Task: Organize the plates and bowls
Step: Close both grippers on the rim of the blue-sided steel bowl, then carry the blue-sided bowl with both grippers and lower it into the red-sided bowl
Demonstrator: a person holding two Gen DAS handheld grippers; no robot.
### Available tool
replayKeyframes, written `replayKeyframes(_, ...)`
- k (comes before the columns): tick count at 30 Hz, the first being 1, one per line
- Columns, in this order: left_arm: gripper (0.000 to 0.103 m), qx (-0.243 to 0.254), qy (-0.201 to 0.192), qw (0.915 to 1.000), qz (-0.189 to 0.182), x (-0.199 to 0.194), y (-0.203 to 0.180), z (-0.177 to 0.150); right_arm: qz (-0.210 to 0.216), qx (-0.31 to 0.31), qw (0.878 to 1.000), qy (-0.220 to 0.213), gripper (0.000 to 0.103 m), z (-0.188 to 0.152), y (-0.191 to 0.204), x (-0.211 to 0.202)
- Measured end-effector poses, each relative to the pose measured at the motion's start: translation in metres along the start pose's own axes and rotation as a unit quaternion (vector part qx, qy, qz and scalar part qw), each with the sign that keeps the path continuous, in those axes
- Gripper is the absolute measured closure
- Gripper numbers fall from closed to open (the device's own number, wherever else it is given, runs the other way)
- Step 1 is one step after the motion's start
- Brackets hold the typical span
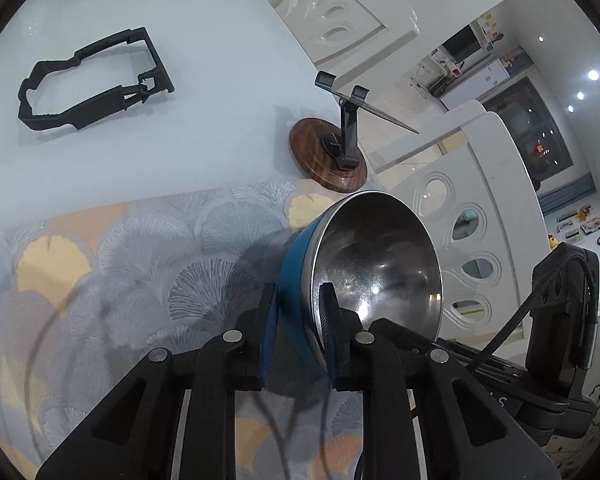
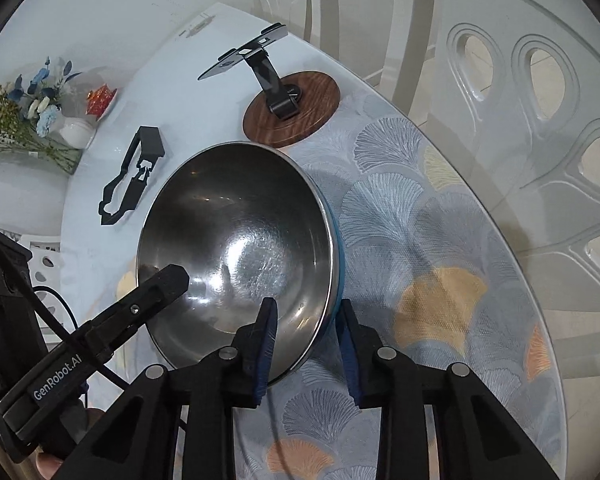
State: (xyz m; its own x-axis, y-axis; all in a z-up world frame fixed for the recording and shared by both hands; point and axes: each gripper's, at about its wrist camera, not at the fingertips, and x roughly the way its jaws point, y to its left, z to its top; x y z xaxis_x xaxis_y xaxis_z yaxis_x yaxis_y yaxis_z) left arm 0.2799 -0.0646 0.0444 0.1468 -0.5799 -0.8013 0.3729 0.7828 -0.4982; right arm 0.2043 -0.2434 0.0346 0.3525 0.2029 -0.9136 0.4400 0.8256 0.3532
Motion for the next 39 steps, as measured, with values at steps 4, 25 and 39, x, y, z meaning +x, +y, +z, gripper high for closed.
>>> replayKeyframes(4,0.086,0.010,-0.002,0.9999,-0.001,-0.010,-0.004,-0.005,-0.005,-0.005,1.000,0.000,0.076,-0.004,0.002,-0.007)
replayKeyframes(25,0.086,0.028,-0.064,0.9972,0.028,-0.163,-0.036,-0.150,0.012,-0.094,0.995,0.003,0.076,-0.159,0.059,-0.123)
replayKeyframes(39,0.086,0.008,-0.084,0.9962,0.024,-0.219,-0.045,-0.257,-0.017,-0.148,0.987,0.057,0.076,-0.271,0.073,-0.154)
